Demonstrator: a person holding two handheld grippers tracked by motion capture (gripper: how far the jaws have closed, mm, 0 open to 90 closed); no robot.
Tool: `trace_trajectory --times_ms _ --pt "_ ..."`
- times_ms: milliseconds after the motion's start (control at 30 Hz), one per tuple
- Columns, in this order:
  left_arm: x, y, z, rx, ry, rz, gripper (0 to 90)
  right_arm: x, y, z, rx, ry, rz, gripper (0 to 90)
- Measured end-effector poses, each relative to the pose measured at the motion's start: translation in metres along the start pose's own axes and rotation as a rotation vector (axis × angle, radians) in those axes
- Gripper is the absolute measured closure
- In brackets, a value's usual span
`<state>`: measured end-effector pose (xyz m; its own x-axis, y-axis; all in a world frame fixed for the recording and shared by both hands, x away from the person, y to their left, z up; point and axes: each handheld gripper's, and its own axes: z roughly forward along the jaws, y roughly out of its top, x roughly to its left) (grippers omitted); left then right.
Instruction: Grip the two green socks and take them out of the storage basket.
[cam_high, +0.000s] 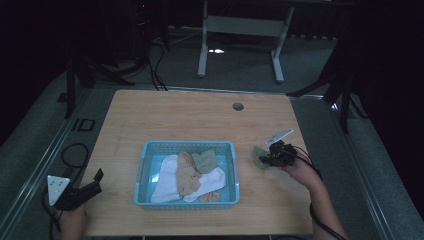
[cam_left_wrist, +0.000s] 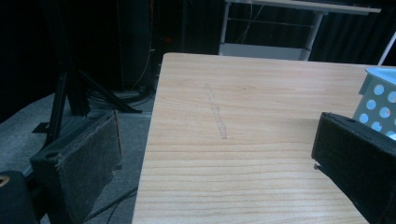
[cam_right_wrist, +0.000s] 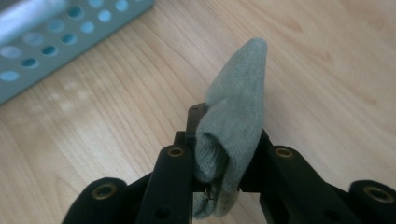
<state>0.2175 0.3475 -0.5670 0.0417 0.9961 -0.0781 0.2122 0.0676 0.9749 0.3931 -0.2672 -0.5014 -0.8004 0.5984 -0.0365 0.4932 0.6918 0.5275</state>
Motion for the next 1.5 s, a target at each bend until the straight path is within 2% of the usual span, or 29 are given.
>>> trace_trajectory --times_ms 167,267,400,567,667,867,967,1133,1333,1500 --pt "0.0 0.0 0.0 0.001 -0.001 0.001 1.5 -0.008 -0.01 0.002 -0.014 -0.007 0.049 73.9" --pt "0.0 0.0 0.0 0.002 0.0 0.002 1.5 -0.011 -0.012 0.002 -0.009 -0.013 0.058 71.5" --pt "0.0 0.0 0.0 0.002 0.0 0.003 1.5 -0.015 -0.015 0.0 0.0 -0.012 0.085 57.4" --pt "0.0 0.0 0.0 0.0 -0.002 0.002 1.5 -0.017 -0.016 -0.006 0.006 -0.009 0.08 39.8" --pt "0.0 0.0 0.0 0.001 -0.003 0.001 1.5 -0.019 -0.015 -0.012 0.001 -0.004 0.082 34.4" --pt "0.0 0.0 0.0 0.002 -0.004 0.001 1.5 -0.021 -0.013 -0.02 0.001 -0.018 0.091 30.9" --pt "0.0 0.0 0.001 0.003 -0.004 0.002 1.5 -0.021 -0.012 -0.023 0.015 -0.029 0.086 31.0" --pt "0.0 0.0 0.001 0.004 -0.003 0.004 1.5 -0.021 -0.01 -0.028 0.006 -0.05 0.081 31.7" --pt "0.0 0.0 0.001 0.004 -0.003 0.003 1.5 -0.018 -0.005 -0.03 0.005 -0.015 0.067 31.8" --pt "0.0 0.0 0.001 0.004 -0.003 0.002 1.5 -0.01 0.002 -0.03 0.017 0.023 0.041 31.9"
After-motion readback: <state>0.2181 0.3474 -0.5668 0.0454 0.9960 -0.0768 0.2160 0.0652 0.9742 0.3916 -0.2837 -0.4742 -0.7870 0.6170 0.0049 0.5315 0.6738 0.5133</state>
